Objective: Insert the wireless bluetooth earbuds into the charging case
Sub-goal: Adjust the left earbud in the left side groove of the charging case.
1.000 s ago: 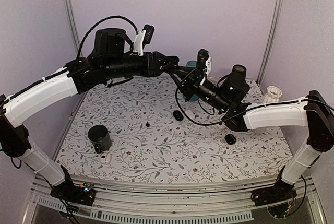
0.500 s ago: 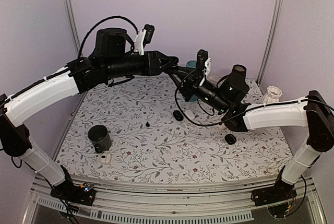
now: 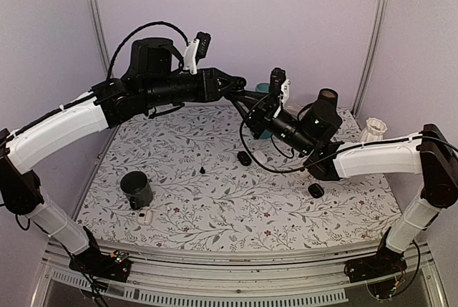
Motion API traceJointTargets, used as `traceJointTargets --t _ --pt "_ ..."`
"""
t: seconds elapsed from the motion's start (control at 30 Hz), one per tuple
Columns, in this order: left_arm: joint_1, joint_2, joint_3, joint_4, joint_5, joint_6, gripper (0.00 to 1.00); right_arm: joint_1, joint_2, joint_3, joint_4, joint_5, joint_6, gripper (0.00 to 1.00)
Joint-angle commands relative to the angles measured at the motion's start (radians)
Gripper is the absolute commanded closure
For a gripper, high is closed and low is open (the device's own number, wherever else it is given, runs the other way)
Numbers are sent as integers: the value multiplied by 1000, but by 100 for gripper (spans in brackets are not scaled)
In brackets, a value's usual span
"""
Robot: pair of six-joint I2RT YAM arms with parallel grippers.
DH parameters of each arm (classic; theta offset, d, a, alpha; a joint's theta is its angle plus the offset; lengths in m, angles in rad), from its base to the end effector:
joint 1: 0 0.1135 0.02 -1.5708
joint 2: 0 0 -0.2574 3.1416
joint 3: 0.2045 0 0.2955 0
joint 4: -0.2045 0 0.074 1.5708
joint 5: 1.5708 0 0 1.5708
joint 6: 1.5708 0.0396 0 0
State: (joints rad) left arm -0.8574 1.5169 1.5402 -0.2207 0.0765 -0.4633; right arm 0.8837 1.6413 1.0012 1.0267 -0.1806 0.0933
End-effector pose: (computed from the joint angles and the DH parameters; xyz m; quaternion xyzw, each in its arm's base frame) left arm 0.2629 -0.3084 0.4150 0.1751 0.7531 -0.4120 0.4822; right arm 0.2550 0.3220 0.2882 -0.2830 0.4842 0.4323 0.7061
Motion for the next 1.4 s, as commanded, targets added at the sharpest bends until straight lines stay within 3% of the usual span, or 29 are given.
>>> traceJointTargets --t 0.0,0.4,0.83,0.97,1.37 --pt "-12 -5 -6 20 1 -5 66 10 5 -6 39 6 -7 97" --pt "-13 -20 -18 37 5 -17 67 11 10 2 54 0 -4 97" --pt "17 -143 -67 81 35 23 45 10 -20 -46 61 -12 19 97" --pt "46 -194 -114 80 17 22 42 9 -37 -62 62 -21 26 97" --pt "145 -248 -323 -16 -50 -1 43 10 -122 -151 45 -31 48 97"
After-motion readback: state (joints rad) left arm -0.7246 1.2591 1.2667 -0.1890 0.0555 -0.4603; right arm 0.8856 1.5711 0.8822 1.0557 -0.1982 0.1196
